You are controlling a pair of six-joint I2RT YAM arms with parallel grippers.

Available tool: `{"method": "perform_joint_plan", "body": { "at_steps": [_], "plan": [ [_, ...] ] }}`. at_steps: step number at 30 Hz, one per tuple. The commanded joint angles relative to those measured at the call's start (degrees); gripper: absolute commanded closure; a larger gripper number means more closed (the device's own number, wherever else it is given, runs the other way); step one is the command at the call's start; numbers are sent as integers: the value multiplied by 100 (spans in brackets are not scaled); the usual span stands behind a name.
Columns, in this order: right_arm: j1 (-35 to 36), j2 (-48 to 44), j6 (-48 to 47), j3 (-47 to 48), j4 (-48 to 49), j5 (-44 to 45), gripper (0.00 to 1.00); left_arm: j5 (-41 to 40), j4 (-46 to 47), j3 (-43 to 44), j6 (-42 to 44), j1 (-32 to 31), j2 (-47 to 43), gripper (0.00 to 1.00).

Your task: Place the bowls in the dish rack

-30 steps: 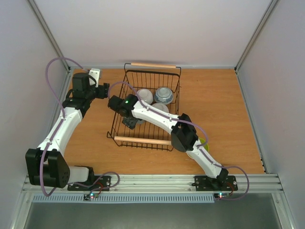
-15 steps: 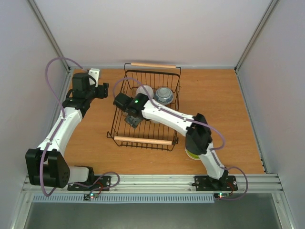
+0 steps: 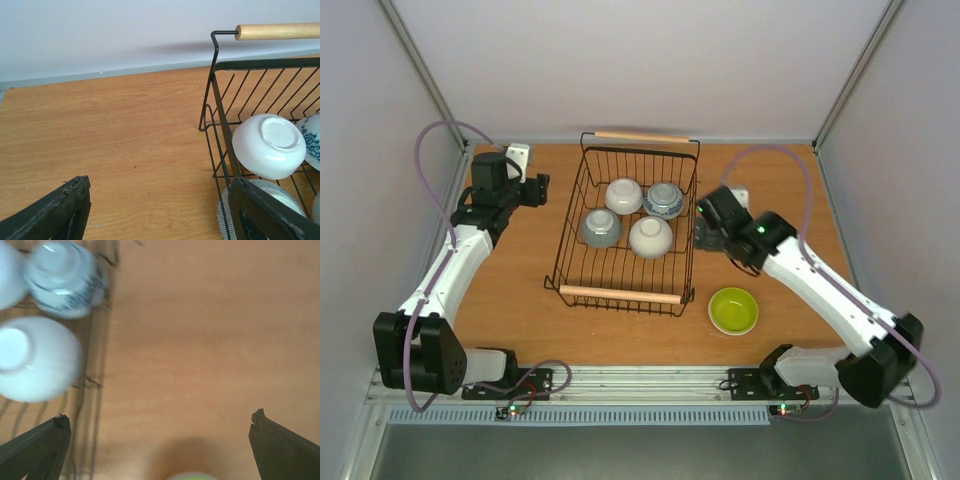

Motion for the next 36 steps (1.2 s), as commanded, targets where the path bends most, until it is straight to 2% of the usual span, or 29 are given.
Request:
{"method": "perform_joint_plan", "body": {
  "at_steps": [1, 3, 5, 9, 15, 21, 29, 36],
  "plan": [
    [-262, -887, 1561, -1205, -260, -481, 1, 189, 229, 26, -98, 32, 6, 24],
    [-267, -1230, 2030, -1637, -427, -504, 8, 244, 198, 44, -109, 32, 63, 24],
    [-273, -1511, 2402, -2001, -616, -489, 19, 282, 172, 64, -122, 30, 90, 24],
    [-276, -1815, 2815, -2748, -683, -856, 29, 367, 163, 64, -131, 34, 75, 24],
    [-273, -1742, 3202, -3815, -310, -1394, 44, 478, 162, 56, -166, 31, 85, 24],
    [-271, -1755, 3368, -4042, -310, -1290, 46, 529, 162, 47, -171, 34, 110, 24],
    [-244, -2387, 2983, -3685, -464, -1034, 48, 542, 161, 80, -180, 30, 244, 24],
    [-240, -2713, 3305, -3413, -1399, -446, 51, 590, 157, 91, -188, 29, 317, 24]
  ]
}}
